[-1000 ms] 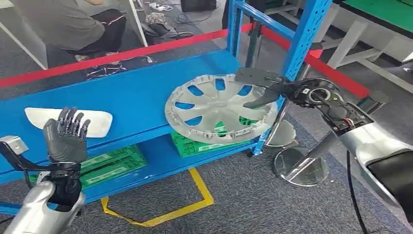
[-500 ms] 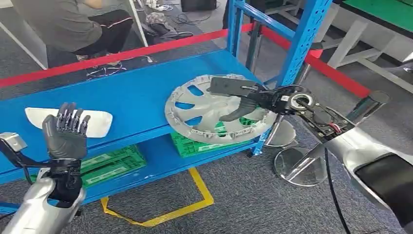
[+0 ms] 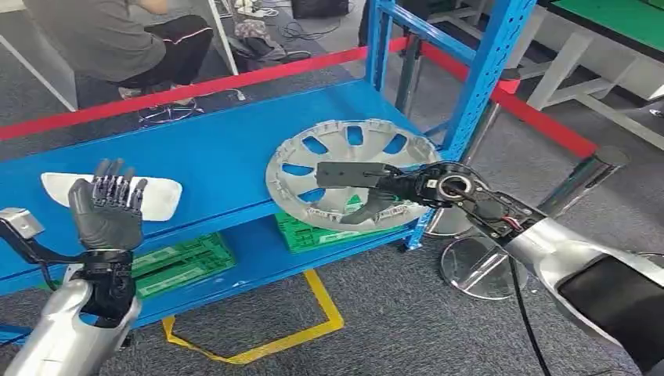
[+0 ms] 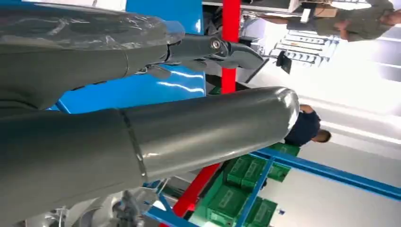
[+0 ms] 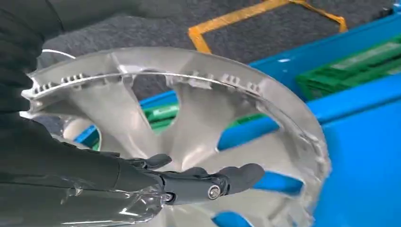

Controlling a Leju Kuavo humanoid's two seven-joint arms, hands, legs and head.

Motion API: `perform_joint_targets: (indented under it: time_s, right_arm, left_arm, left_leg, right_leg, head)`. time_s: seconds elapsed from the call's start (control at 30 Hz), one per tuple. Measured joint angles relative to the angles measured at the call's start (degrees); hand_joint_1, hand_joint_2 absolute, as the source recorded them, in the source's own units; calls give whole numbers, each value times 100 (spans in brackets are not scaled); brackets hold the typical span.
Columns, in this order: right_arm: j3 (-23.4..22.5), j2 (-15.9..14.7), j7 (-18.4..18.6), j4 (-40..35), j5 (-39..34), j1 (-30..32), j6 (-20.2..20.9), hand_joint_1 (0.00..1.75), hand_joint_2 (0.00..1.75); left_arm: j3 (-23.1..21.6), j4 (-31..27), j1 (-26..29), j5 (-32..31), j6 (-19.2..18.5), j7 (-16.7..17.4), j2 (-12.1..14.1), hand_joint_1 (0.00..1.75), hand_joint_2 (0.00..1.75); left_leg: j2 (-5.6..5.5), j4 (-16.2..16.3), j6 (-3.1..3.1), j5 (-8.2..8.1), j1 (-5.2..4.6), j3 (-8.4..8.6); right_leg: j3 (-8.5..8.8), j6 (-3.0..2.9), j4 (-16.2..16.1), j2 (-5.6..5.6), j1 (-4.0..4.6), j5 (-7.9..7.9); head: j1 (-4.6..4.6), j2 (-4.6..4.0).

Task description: Take the parts from the cabinet and place them on the table.

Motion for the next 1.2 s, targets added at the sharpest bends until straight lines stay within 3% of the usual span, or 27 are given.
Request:
perform_joint_targets:
  time_s: [0.43, 1.2]
  right_arm:
    - [275, 0, 22, 249, 111, 12, 11, 0, 175]
    - [474, 0, -361, 1073, 649, -107, -114, 0, 175]
  left_arm:
    - [-2, 116, -18, 20, -2, -7, -24, 0, 0]
    - [-2, 170, -18, 90, 24, -39, -31, 0, 0]
  left_leg:
    - [1, 0, 0, 0, 0, 1]
    - [1, 0, 0, 0, 0, 0]
  right_leg:
    - [0, 0, 0, 1, 0, 0]
    - [1, 0, 0, 1, 0, 0]
  head:
    - [0, 0]
    - [0, 0]
